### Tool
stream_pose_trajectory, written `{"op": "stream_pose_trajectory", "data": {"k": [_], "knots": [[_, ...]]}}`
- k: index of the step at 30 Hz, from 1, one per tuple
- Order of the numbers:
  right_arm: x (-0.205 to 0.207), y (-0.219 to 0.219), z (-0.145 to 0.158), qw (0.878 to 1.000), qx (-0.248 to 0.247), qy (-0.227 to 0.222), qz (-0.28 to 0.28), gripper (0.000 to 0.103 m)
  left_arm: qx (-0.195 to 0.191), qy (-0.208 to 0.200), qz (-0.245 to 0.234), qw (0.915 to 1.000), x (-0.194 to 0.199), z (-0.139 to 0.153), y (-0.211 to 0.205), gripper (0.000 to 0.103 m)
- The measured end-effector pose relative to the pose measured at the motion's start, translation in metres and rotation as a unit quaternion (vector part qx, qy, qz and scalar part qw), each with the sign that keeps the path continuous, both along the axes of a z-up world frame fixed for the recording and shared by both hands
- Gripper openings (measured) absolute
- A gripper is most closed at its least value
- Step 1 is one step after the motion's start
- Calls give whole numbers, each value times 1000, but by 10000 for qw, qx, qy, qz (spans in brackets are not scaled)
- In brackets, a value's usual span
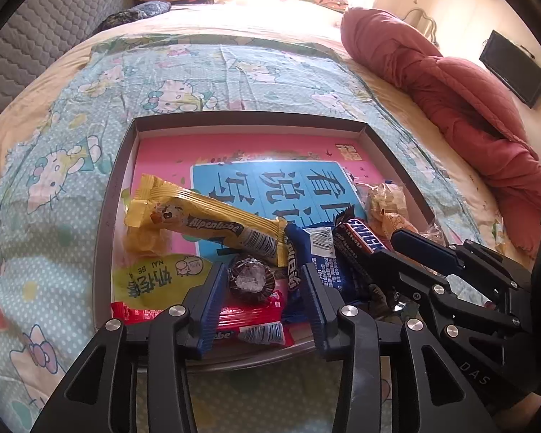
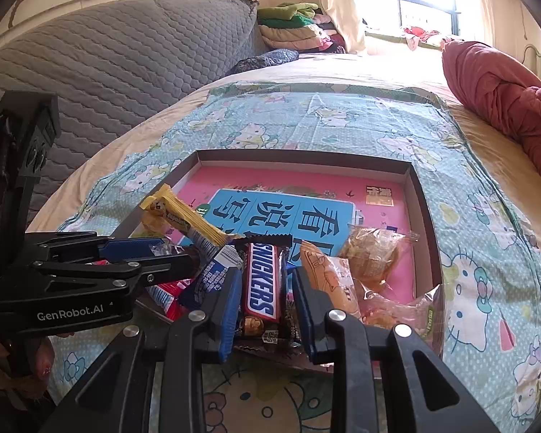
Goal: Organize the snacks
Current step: 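Carry the chocolate piece with left tool while right tool carries Snickers over tray, then release the chocolate piece into the tray with left tool while right tool releases Snickers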
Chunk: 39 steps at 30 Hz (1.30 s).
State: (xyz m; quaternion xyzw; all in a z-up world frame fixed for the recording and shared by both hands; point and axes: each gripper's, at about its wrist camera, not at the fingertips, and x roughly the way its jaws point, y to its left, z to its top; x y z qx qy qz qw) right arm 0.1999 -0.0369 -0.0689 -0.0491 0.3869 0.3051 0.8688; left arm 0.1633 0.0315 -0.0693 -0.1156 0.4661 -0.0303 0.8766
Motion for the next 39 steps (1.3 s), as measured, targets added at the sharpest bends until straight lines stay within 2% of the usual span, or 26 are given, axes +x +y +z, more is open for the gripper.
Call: {"op": "stream_pose_trajectory", "data": {"k": [2,14,26,29,31,33,39], "knots": [[0,0,1,10000,2,-19,-10,30,-37,-22,-8,10000,-1,1,1,53],[0,-4,5,9999,34,-89,-36,30,56,-137,9,9999,-4,12,0,55],[0,-12,11,9996,16,-191,-213,43,133,-242,48,9996,-12,25,0,69],[-2,-15,14,9993,24,-229,-295,49,187,-261,101,9994,-18,28,1,70],[-5,-18,17,9990,2,-254,-364,60,189,-245,146,9994,-24,29,2,72],[-10,-21,21,9987,-42,-256,-432,67,254,-199,199,9993,-31,30,2,81],[-35,-33,30,9980,-130,-148,-600,84,264,32,367,9990,-61,29,-1,81]]}}
